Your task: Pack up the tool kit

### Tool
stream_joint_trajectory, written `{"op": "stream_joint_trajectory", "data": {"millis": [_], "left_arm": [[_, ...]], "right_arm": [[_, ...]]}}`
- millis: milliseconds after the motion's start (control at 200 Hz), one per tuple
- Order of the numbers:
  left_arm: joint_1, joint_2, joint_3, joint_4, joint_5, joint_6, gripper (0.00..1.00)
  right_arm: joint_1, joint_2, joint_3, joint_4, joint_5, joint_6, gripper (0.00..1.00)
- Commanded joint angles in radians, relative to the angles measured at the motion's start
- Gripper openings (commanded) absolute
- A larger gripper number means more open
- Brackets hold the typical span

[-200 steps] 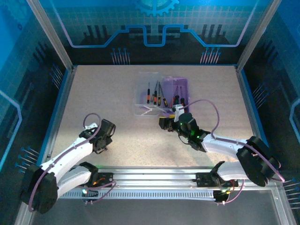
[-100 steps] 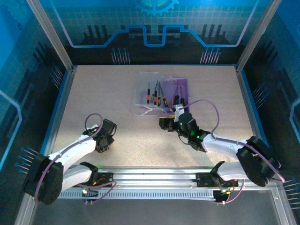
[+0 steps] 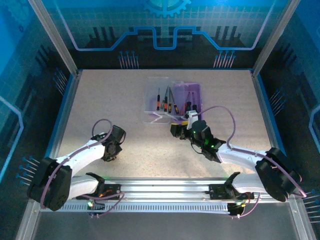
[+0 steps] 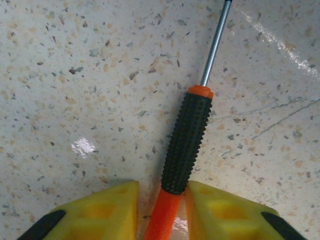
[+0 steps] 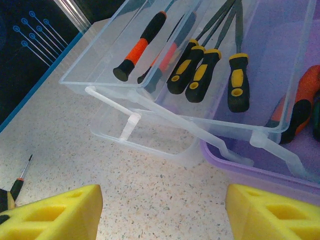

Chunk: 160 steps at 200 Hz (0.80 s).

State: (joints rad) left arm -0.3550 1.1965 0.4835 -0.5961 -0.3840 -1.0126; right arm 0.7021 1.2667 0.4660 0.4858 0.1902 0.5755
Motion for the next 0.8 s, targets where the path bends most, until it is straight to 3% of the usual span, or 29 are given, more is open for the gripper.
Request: {"op": "stream_joint_trajectory", "data": {"millis": [0, 80, 270, 530, 670, 795], "left_arm": [[0.008, -0.003, -0.013, 0.124, 0.099, 0.039, 0.21], [0.008, -0.024, -0.022, 0.134, 0.109, 0.046, 0.13], [0.008, -0.061, -0.023, 0.137, 0.137, 0.08, 0.11], [-0.003, -0.14, 0.134, 0.009, 0.164, 0.167, 0.11], [-0.044, -0.127, 0.305, -0.073, 0.15, 0.241, 0.12], [-0.105, -0.018, 0.484, -0.115, 0.14, 0.313, 0.13]], "right_arm": [[0.009, -0.021, 0.003, 0.002, 0.031, 0.001, 0.67], [0.009, -0.02, 0.003, 0.002, 0.025, 0.003, 0.67], [0.008, -0.008, 0.005, 0.03, -0.028, -0.005, 0.68], [0.013, 0.132, 0.083, 0.129, -0.399, -0.04, 0.7], [0.012, 0.135, 0.067, 0.148, -0.362, -0.029, 0.7], [0.011, 0.111, 0.049, 0.149, -0.319, -0.024, 0.71]]}}
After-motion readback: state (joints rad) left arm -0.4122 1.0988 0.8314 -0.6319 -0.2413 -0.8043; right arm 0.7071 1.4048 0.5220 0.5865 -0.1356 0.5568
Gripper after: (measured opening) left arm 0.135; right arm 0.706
